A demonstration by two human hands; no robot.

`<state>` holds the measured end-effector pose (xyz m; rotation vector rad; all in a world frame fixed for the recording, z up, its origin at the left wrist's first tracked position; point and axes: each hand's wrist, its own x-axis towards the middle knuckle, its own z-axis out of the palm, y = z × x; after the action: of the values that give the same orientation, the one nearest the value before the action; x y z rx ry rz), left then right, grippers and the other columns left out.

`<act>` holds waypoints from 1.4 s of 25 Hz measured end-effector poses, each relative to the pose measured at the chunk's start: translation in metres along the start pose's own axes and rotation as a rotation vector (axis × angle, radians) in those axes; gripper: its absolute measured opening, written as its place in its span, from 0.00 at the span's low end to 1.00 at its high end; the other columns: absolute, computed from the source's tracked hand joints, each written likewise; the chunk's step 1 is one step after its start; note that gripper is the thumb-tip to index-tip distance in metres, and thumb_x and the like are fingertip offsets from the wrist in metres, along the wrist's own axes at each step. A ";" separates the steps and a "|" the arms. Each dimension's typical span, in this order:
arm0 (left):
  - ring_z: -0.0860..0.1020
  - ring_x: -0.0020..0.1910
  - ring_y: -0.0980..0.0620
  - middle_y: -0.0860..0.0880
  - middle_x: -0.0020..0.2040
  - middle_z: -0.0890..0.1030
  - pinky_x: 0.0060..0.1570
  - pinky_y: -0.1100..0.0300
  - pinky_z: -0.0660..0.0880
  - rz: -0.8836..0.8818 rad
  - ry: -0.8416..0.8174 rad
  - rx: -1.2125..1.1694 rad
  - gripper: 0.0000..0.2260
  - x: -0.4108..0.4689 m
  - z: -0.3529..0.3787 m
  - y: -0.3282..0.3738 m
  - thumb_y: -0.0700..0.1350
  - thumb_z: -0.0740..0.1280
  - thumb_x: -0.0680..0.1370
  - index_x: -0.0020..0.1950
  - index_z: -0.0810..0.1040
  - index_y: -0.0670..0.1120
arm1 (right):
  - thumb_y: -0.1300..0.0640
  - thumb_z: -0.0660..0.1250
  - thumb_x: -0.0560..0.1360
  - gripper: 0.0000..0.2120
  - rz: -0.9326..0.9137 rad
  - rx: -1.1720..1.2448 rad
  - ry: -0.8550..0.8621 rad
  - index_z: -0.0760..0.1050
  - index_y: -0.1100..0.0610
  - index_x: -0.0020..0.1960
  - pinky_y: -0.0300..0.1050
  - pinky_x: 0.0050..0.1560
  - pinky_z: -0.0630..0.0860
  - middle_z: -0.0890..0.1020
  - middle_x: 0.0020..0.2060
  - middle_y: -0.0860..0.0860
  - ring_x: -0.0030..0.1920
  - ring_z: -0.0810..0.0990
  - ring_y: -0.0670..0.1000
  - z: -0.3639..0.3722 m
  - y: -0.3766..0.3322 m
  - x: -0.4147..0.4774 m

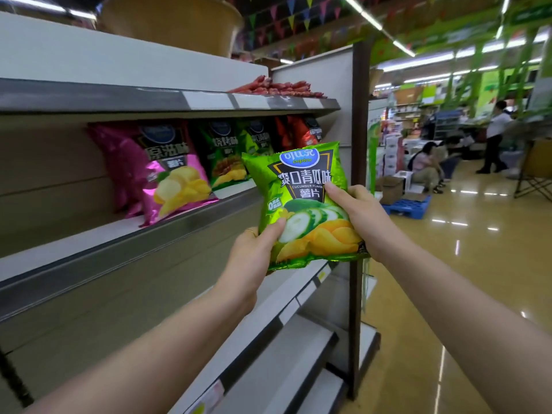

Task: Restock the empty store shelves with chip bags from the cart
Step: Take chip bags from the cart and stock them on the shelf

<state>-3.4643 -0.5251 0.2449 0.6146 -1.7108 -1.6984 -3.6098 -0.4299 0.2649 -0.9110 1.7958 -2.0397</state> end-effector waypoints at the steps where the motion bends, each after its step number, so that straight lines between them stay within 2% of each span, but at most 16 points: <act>1: 0.78 0.27 0.62 0.55 0.30 0.82 0.27 0.71 0.72 0.012 0.012 0.015 0.10 0.018 0.013 -0.002 0.50 0.65 0.78 0.46 0.78 0.43 | 0.45 0.66 0.74 0.20 -0.012 -0.019 -0.013 0.69 0.59 0.57 0.40 0.37 0.78 0.80 0.46 0.51 0.41 0.81 0.47 -0.011 0.001 0.021; 4: 0.80 0.31 0.60 0.50 0.37 0.84 0.27 0.73 0.70 0.020 0.077 0.061 0.14 0.071 0.052 0.004 0.51 0.65 0.78 0.51 0.80 0.40 | 0.43 0.65 0.74 0.21 -0.023 -0.080 -0.064 0.71 0.60 0.55 0.42 0.41 0.77 0.80 0.47 0.52 0.43 0.80 0.49 -0.035 0.003 0.095; 7: 0.75 0.22 0.63 0.51 0.30 0.80 0.23 0.74 0.67 0.030 0.177 0.107 0.12 0.115 0.075 0.013 0.51 0.66 0.77 0.43 0.79 0.43 | 0.43 0.65 0.74 0.22 0.009 -0.102 -0.167 0.75 0.61 0.56 0.43 0.42 0.78 0.83 0.47 0.55 0.43 0.82 0.51 -0.045 0.008 0.161; 10: 0.72 0.20 0.64 0.54 0.25 0.78 0.21 0.73 0.66 0.035 0.256 0.182 0.13 0.154 0.084 0.023 0.53 0.66 0.76 0.38 0.79 0.45 | 0.46 0.65 0.75 0.18 0.024 -0.059 -0.270 0.79 0.60 0.54 0.45 0.48 0.79 0.84 0.46 0.55 0.45 0.83 0.53 -0.042 0.011 0.216; 12: 0.77 0.26 0.60 0.53 0.28 0.81 0.28 0.71 0.72 0.031 0.293 0.206 0.15 0.178 0.081 0.029 0.54 0.67 0.75 0.40 0.81 0.43 | 0.46 0.66 0.75 0.18 0.033 -0.059 -0.311 0.79 0.60 0.53 0.49 0.53 0.79 0.84 0.47 0.56 0.47 0.83 0.55 -0.033 0.013 0.247; 14: 0.79 0.36 0.51 0.46 0.38 0.83 0.41 0.61 0.75 0.035 0.355 0.243 0.20 0.204 0.077 0.035 0.56 0.69 0.74 0.47 0.82 0.38 | 0.45 0.66 0.74 0.18 0.030 -0.061 -0.343 0.80 0.60 0.51 0.50 0.54 0.78 0.84 0.47 0.56 0.47 0.83 0.56 -0.020 0.015 0.276; 16: 0.78 0.37 0.49 0.43 0.42 0.83 0.42 0.59 0.73 0.041 0.417 0.283 0.22 0.229 0.073 0.041 0.56 0.70 0.73 0.50 0.81 0.36 | 0.44 0.66 0.74 0.16 0.010 -0.054 -0.353 0.80 0.58 0.48 0.52 0.55 0.78 0.84 0.46 0.56 0.47 0.83 0.56 -0.007 0.017 0.302; 18: 0.76 0.35 0.51 0.45 0.41 0.81 0.39 0.61 0.73 0.032 0.433 0.292 0.21 0.253 0.067 0.047 0.55 0.70 0.73 0.50 0.81 0.37 | 0.43 0.66 0.74 0.18 -0.017 -0.064 -0.348 0.79 0.58 0.50 0.54 0.57 0.77 0.83 0.47 0.56 0.48 0.82 0.57 0.005 0.017 0.325; 20: 0.76 0.35 0.51 0.46 0.38 0.80 0.39 0.62 0.77 0.020 0.439 0.265 0.20 0.276 0.062 0.050 0.54 0.70 0.73 0.50 0.80 0.36 | 0.41 0.66 0.73 0.24 -0.028 -0.101 -0.350 0.78 0.61 0.55 0.52 0.55 0.78 0.83 0.48 0.57 0.48 0.82 0.57 0.018 0.019 0.352; 22: 0.77 0.35 0.50 0.46 0.37 0.79 0.47 0.55 0.79 0.013 0.464 0.223 0.19 0.295 0.059 0.050 0.52 0.71 0.73 0.50 0.80 0.36 | 0.41 0.65 0.74 0.25 -0.036 -0.152 -0.361 0.76 0.63 0.56 0.47 0.49 0.78 0.82 0.47 0.57 0.47 0.81 0.57 0.027 0.020 0.373; 23: 0.77 0.34 0.50 0.46 0.36 0.79 0.47 0.54 0.78 0.012 0.477 0.208 0.18 0.303 0.058 0.050 0.51 0.71 0.73 0.50 0.80 0.36 | 0.42 0.64 0.75 0.24 -0.042 -0.151 -0.371 0.76 0.64 0.55 0.47 0.48 0.76 0.82 0.47 0.58 0.46 0.81 0.57 0.031 0.021 0.383; 26: 0.77 0.34 0.52 0.46 0.38 0.80 0.37 0.61 0.75 0.018 0.520 0.224 0.15 0.325 0.056 0.046 0.50 0.71 0.73 0.49 0.79 0.38 | 0.51 0.63 0.77 0.14 -0.067 -0.098 -0.405 0.75 0.63 0.48 0.45 0.40 0.74 0.79 0.41 0.58 0.38 0.78 0.55 0.042 0.031 0.407; 28: 0.77 0.35 0.53 0.44 0.43 0.81 0.31 0.64 0.74 -0.003 0.532 0.264 0.15 0.338 0.054 0.036 0.48 0.71 0.74 0.52 0.78 0.37 | 0.57 0.63 0.77 0.07 -0.085 -0.064 -0.420 0.72 0.62 0.49 0.40 0.35 0.73 0.77 0.40 0.56 0.37 0.76 0.52 0.046 0.041 0.416; 30: 0.79 0.37 0.53 0.42 0.47 0.81 0.28 0.68 0.75 -0.025 0.555 0.232 0.18 0.351 0.057 0.022 0.43 0.72 0.73 0.58 0.76 0.35 | 0.61 0.62 0.77 0.12 -0.077 -0.029 -0.464 0.70 0.65 0.59 0.43 0.45 0.77 0.79 0.48 0.58 0.46 0.78 0.55 0.047 0.054 0.427; 32: 0.79 0.38 0.52 0.43 0.46 0.81 0.30 0.66 0.75 -0.029 0.608 0.207 0.18 0.359 0.061 0.014 0.41 0.72 0.73 0.60 0.74 0.35 | 0.60 0.62 0.77 0.19 -0.068 0.014 -0.512 0.67 0.66 0.66 0.53 0.59 0.75 0.77 0.58 0.60 0.56 0.77 0.59 0.049 0.065 0.433; 35: 0.79 0.41 0.50 0.44 0.45 0.81 0.39 0.65 0.78 -0.004 0.678 0.267 0.15 0.363 0.068 0.007 0.39 0.71 0.74 0.57 0.73 0.39 | 0.54 0.61 0.78 0.20 -0.119 0.025 -0.574 0.66 0.62 0.67 0.57 0.64 0.70 0.76 0.61 0.60 0.61 0.75 0.59 0.050 0.080 0.438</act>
<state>-3.7613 -0.7390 0.2968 1.1591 -1.4269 -1.0766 -3.9295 -0.7409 0.3094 -1.4435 1.4241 -1.6213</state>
